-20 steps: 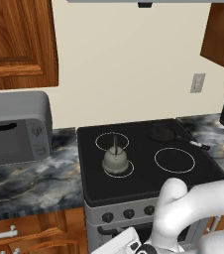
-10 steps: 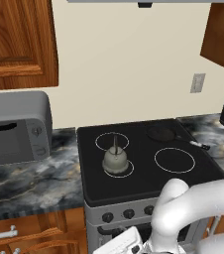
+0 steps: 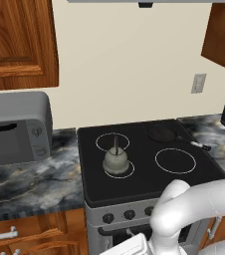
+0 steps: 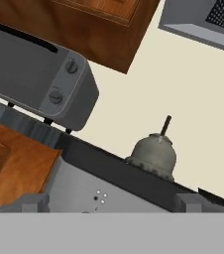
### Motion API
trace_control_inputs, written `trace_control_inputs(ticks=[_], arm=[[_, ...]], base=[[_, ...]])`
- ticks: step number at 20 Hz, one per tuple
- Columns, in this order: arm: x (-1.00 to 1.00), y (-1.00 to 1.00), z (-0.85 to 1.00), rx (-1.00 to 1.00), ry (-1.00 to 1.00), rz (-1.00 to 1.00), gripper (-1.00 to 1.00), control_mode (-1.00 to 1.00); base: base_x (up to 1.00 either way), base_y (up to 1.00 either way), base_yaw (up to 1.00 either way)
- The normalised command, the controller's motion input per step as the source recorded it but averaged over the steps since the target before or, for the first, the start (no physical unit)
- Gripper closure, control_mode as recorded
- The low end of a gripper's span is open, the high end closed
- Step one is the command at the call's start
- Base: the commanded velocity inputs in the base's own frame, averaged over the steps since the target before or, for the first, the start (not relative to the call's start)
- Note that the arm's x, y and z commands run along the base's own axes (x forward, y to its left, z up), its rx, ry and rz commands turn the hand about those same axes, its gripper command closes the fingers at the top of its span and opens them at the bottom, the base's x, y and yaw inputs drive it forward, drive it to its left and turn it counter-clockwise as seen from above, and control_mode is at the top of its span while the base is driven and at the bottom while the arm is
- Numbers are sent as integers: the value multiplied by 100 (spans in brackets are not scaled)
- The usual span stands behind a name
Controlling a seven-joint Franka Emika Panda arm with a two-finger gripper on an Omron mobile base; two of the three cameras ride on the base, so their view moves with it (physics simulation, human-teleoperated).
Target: Pick the kettle from the counter and place it on a stove burner. Then turn the burner on.
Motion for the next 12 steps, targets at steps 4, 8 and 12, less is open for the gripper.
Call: trace_control_inputs(ticks=[4, 8, 12], arm=[[1, 0, 0, 2, 0, -7, -100, -100], [1, -1, 0, 9, -2, -21, -100, -100], [4, -8, 0, 7, -2, -21, -100, -100]], base=[[0, 0, 0], [0, 0, 0], [0, 0, 0]])
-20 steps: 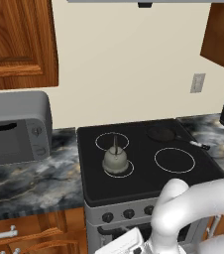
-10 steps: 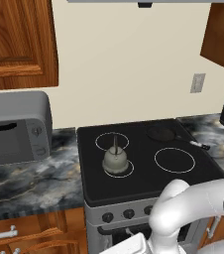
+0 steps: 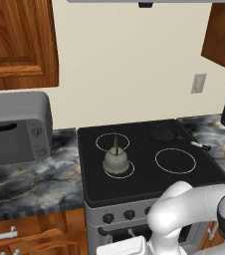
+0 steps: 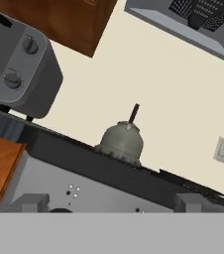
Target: Pick the kettle from the counter and place it on a stove burner. Then turn the burner on.
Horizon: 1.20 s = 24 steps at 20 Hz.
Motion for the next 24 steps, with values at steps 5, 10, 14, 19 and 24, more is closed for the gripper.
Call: trace_control_inputs(ticks=[5, 10, 14, 19, 24], arm=[[27, 0, 0, 0, 0, -4, -100, -100], [34, -2, 0, 0, 0, 0, -100, -100], [24, -8, 0, 0, 0, 0, -100, -100], [12, -14, 0, 0, 0, 0, -100, -100], [17, -5, 0, 0, 0, 0, -100, -100]], base=[[0, 0, 0], [0, 0, 0], [0, 0, 0], [0, 0, 0], [0, 0, 0]])
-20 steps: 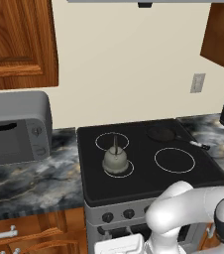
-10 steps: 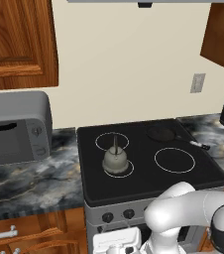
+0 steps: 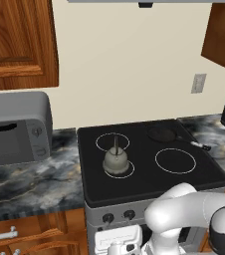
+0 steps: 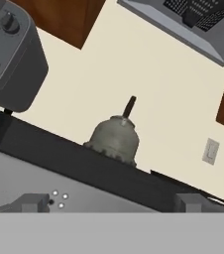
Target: Pick the kettle from the counter and place it on a stove burner. Then turn the burner on.
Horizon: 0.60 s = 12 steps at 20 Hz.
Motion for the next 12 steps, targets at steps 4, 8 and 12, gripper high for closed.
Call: trace_control_inputs(ticks=[4, 8, 12], arm=[[34, 0, 0, 0, 0, 0, -100, -100], [24, 0, -4, 0, 0, 0, -100, -100], [9, 0, -23, 0, 0, 0, -100, -100]], base=[[0, 0, 0], [0, 0, 0], [0, 0, 0]])
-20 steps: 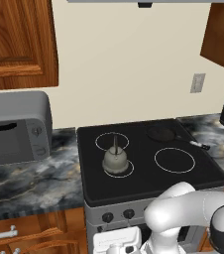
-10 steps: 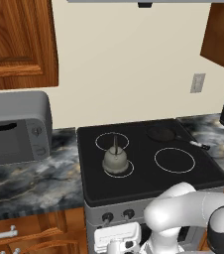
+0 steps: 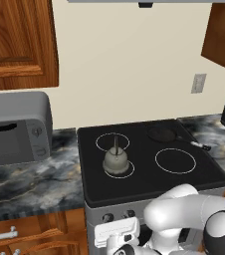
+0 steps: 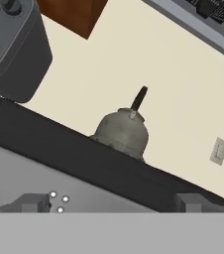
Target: Pick the kettle from the counter and place it on a stove burner. Then turn the burner on.
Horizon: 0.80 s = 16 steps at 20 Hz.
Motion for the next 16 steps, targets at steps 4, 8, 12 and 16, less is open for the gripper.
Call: trace_control_inputs(ticks=[4, 8, 12, 16], arm=[[5, 0, -32, 0, 0, 0, -100, -100], [1, 0, -34, 0, 0, 0, -100, -100], [0, 16, -27, 0, 0, 0, -100, -100], [0, 30, -14, 0, 0, 0, -100, -100]], base=[[0, 0, 0], [0, 0, 0], [0, 0, 0], [0, 0, 0]])
